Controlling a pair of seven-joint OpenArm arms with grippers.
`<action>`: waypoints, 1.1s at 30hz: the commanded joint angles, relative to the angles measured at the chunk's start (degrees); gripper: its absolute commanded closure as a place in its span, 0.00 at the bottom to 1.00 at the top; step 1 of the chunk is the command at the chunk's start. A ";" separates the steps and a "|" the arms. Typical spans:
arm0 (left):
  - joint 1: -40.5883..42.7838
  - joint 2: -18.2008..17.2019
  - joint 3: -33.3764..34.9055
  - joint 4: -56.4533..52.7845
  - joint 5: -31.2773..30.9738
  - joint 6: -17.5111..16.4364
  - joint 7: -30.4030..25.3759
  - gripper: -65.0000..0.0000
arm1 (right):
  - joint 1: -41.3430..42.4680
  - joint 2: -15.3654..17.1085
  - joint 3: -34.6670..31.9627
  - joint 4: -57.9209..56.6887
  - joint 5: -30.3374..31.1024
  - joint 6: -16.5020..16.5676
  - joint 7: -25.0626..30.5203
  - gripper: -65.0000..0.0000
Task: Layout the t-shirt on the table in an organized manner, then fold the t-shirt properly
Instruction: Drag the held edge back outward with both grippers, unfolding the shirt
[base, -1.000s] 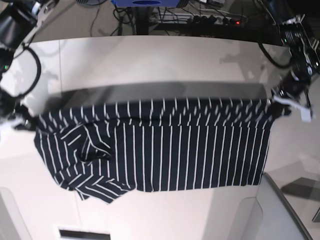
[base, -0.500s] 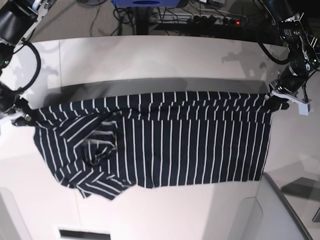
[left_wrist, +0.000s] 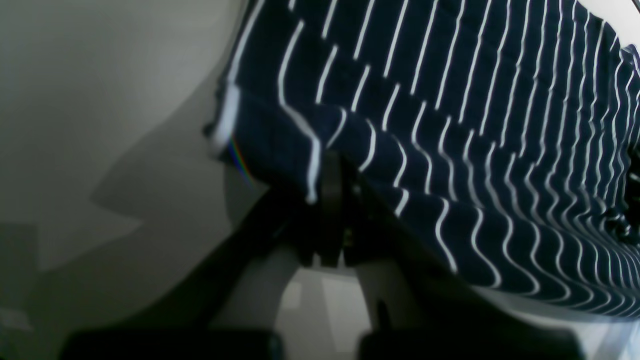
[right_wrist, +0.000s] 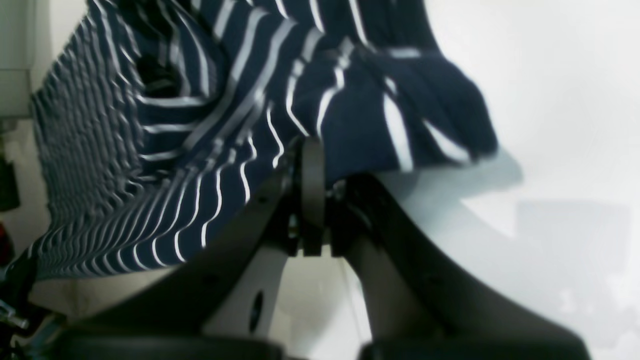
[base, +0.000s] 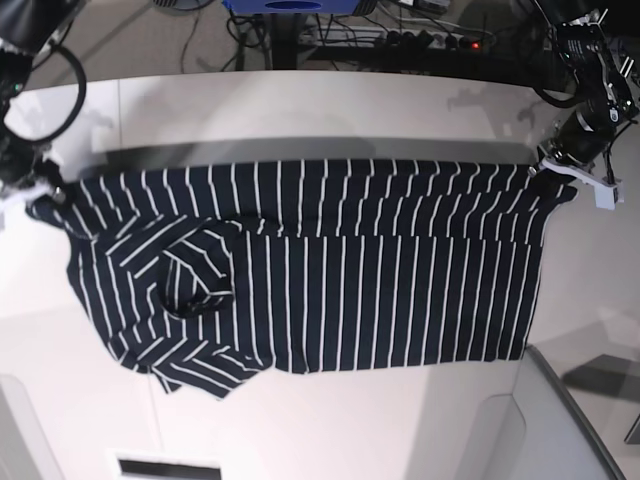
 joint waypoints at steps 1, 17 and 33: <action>0.34 -1.33 -0.50 1.15 -0.48 0.29 -1.82 1.00 | -0.09 1.33 0.26 0.94 0.38 0.06 2.34 1.00; 6.32 -0.27 -0.33 1.24 8.05 0.20 -6.92 1.00 | -7.83 1.24 0.18 0.94 0.11 0.15 2.60 1.00; 9.92 -0.10 -0.50 1.15 8.14 0.20 -7.01 1.00 | -11.87 -1.57 0.44 0.94 -0.06 0.15 2.69 1.00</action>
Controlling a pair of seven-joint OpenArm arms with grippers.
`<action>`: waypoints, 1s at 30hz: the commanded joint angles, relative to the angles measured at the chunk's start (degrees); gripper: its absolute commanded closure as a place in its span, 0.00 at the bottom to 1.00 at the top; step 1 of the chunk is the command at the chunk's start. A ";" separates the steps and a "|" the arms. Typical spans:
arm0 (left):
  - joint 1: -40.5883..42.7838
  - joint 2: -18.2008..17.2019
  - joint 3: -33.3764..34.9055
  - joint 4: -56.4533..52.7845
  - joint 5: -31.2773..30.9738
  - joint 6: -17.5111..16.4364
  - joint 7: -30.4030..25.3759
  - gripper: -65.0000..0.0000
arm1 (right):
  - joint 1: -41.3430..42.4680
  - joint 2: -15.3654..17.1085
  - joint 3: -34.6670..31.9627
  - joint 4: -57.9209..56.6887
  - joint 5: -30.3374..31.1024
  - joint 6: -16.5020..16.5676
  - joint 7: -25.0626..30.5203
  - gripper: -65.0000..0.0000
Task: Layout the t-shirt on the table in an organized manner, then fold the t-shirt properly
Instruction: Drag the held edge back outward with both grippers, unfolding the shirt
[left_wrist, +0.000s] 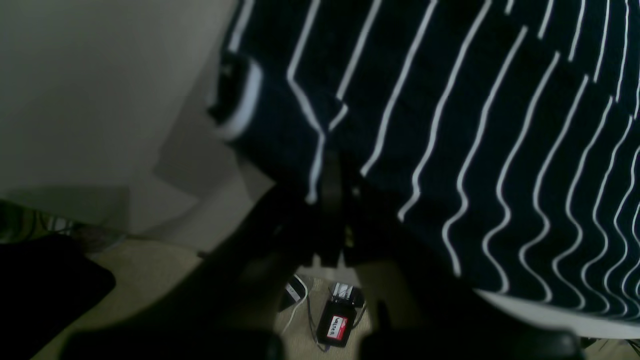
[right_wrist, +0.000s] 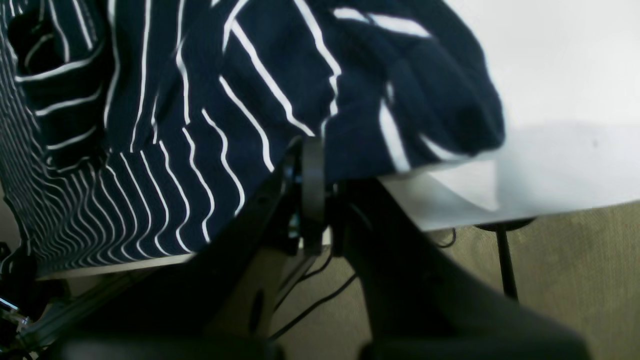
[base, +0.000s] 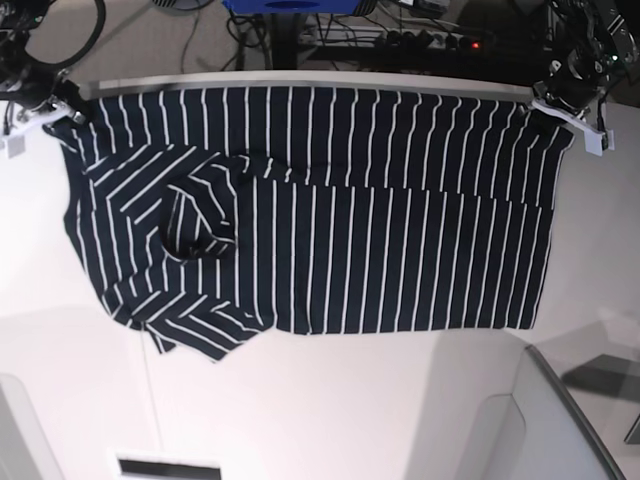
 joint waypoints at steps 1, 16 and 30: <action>0.15 -1.13 -0.66 0.85 -0.06 0.31 -1.26 1.00 | 0.04 0.94 0.66 0.98 0.55 0.13 1.14 1.00; -0.11 -1.13 -0.57 0.49 -0.06 0.31 -1.26 1.00 | -0.84 0.68 0.66 0.98 0.55 0.13 1.14 1.00; -0.29 -1.13 -0.39 0.32 -0.06 0.31 -1.26 1.00 | -0.75 0.68 0.75 0.98 0.55 -0.13 1.14 0.99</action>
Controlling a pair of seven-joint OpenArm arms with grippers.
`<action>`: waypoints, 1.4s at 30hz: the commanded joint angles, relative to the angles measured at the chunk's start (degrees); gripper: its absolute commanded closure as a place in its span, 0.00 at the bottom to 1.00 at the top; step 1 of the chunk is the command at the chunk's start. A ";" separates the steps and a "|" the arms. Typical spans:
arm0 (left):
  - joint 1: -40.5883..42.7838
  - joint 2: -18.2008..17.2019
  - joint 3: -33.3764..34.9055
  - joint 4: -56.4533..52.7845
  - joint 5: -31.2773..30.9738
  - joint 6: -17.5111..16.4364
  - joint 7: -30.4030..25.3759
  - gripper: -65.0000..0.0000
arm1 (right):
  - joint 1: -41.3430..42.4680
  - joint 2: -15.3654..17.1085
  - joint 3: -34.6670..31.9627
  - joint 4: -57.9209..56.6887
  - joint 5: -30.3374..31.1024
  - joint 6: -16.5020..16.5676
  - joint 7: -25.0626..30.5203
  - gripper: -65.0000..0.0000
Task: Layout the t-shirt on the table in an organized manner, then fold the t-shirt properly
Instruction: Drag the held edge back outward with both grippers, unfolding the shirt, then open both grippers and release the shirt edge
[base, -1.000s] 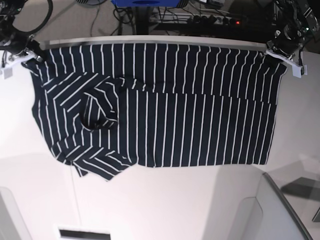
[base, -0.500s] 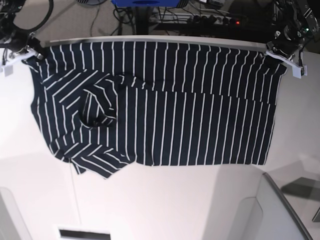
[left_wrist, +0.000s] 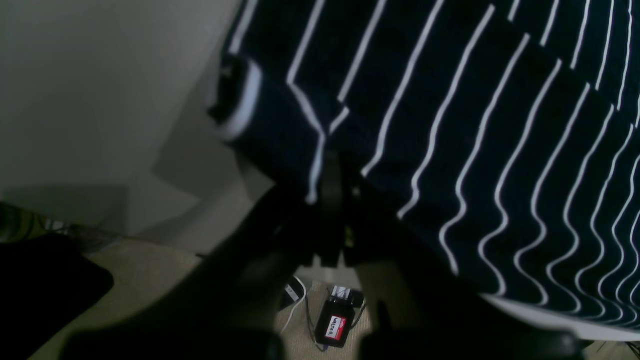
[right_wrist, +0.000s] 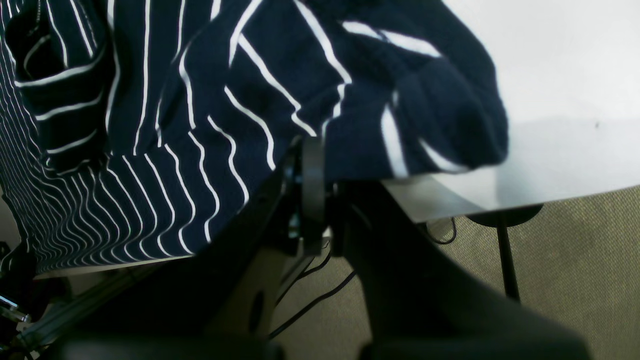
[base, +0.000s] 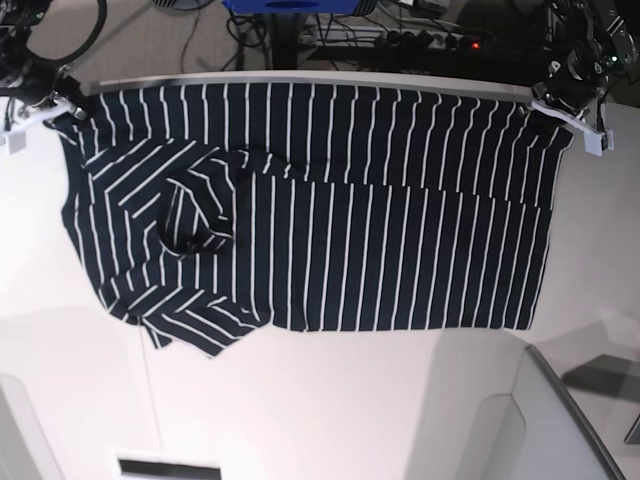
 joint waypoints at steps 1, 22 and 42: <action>0.15 -1.15 -0.39 0.76 -0.06 0.22 -1.17 1.00 | 0.06 0.98 0.66 0.96 0.55 -0.18 0.92 0.99; 1.29 -1.23 -4.26 -3.90 -0.15 0.57 -1.00 0.13 | 0.15 0.28 7.96 0.96 0.46 -0.18 0.92 0.23; -11.19 -8.88 -19.56 3.66 10.76 0.31 -0.73 0.13 | 17.11 11.97 1.19 2.89 -2.09 0.97 0.21 0.24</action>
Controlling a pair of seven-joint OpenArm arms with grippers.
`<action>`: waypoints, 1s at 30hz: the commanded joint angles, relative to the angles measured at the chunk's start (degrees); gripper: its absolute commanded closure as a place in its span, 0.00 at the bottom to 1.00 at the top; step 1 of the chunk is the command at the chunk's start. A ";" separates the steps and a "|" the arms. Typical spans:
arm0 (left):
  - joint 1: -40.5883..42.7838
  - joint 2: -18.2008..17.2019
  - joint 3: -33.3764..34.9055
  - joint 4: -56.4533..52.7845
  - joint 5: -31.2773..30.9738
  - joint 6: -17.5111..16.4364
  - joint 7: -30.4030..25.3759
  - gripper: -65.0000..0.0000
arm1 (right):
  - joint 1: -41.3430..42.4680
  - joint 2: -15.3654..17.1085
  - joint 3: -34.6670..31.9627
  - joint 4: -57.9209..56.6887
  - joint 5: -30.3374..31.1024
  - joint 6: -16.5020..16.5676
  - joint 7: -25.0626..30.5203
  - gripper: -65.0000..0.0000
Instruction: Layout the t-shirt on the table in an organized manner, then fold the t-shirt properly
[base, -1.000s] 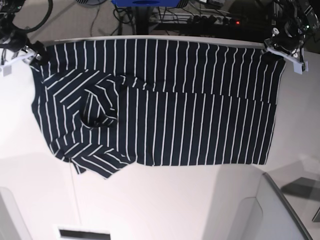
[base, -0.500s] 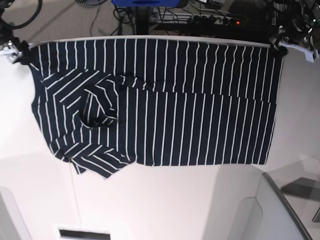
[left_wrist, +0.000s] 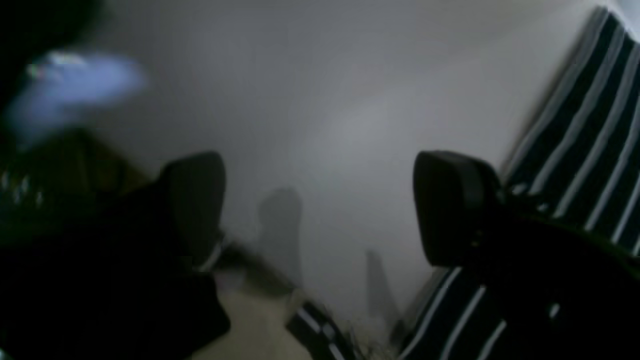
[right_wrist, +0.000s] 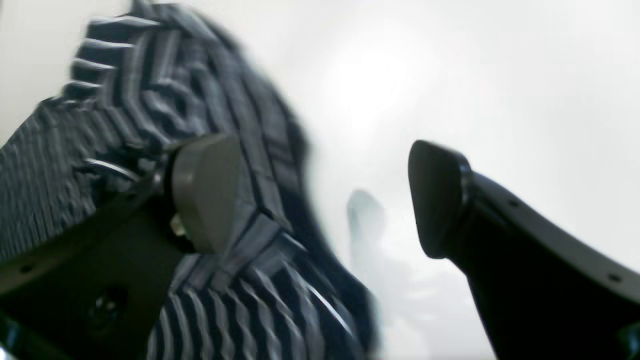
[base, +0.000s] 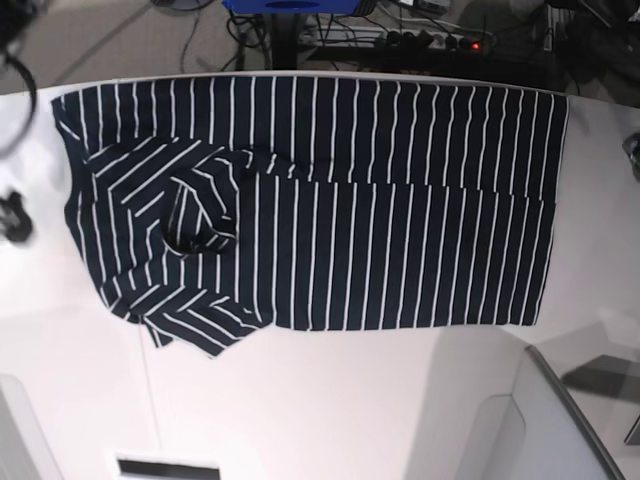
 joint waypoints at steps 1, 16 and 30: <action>-0.06 -1.32 0.82 2.26 -0.98 0.09 -1.32 0.13 | 1.45 1.50 -0.06 1.06 -0.98 -0.26 0.91 0.24; -0.06 1.58 21.57 4.11 -0.63 -7.91 -1.32 1.00 | 13.76 -1.40 -11.32 -10.20 -20.41 -1.49 6.45 0.23; 2.22 0.70 39.59 4.29 -0.98 -10.19 -1.41 1.00 | 29.76 3.79 -11.40 -48.88 -31.31 -1.14 30.27 0.23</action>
